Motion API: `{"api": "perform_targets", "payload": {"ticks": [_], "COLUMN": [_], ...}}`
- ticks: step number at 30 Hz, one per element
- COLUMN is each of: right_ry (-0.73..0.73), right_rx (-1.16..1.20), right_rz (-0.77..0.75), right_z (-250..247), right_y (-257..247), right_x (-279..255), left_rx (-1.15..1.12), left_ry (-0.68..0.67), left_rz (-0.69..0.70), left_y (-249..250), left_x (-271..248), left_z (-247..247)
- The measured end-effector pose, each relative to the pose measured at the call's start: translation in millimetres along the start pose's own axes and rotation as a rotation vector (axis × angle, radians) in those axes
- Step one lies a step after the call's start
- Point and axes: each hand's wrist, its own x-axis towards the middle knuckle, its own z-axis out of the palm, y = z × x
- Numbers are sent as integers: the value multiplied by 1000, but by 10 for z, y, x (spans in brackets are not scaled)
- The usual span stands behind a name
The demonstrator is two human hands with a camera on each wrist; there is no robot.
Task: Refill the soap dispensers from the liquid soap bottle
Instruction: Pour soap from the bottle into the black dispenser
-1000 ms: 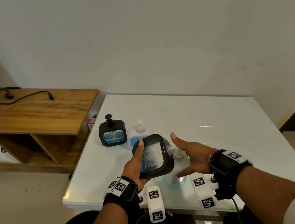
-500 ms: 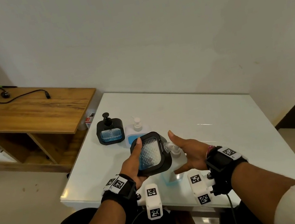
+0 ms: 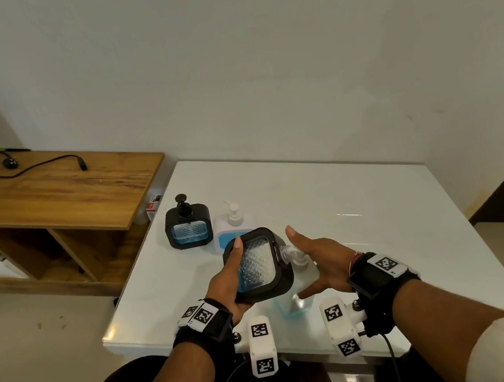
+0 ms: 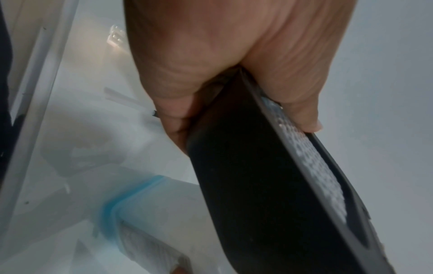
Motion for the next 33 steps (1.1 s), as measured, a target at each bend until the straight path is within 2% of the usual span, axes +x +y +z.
{"api": "perform_targets", "payload": {"ticks": [4,9,18,28,31,33], "right_ry": [19,-62,-11,-23,13,-18], "right_rx": [0,8,-22,-11,-21,-32], "right_rz": [29,33,2,-4,1,13], "right_z": [-8,-15,-20,-35,-33,-16], "right_y": [3,4,-8,-50,-45,-41], "right_x": [24,9,17,-25,-30,-51], "left_rx": [0,-16,-17,-39,-82,-85], "left_ry": [-7,10,-8,-11,-6,9], "left_rz": [6,7,-14,-21,-31,-45], "left_y": [1,10,10,19,36,33], "left_x": [-2,9,6,19,13,14], "left_z": [-2,-15,-7,-34,-39,-51]}}
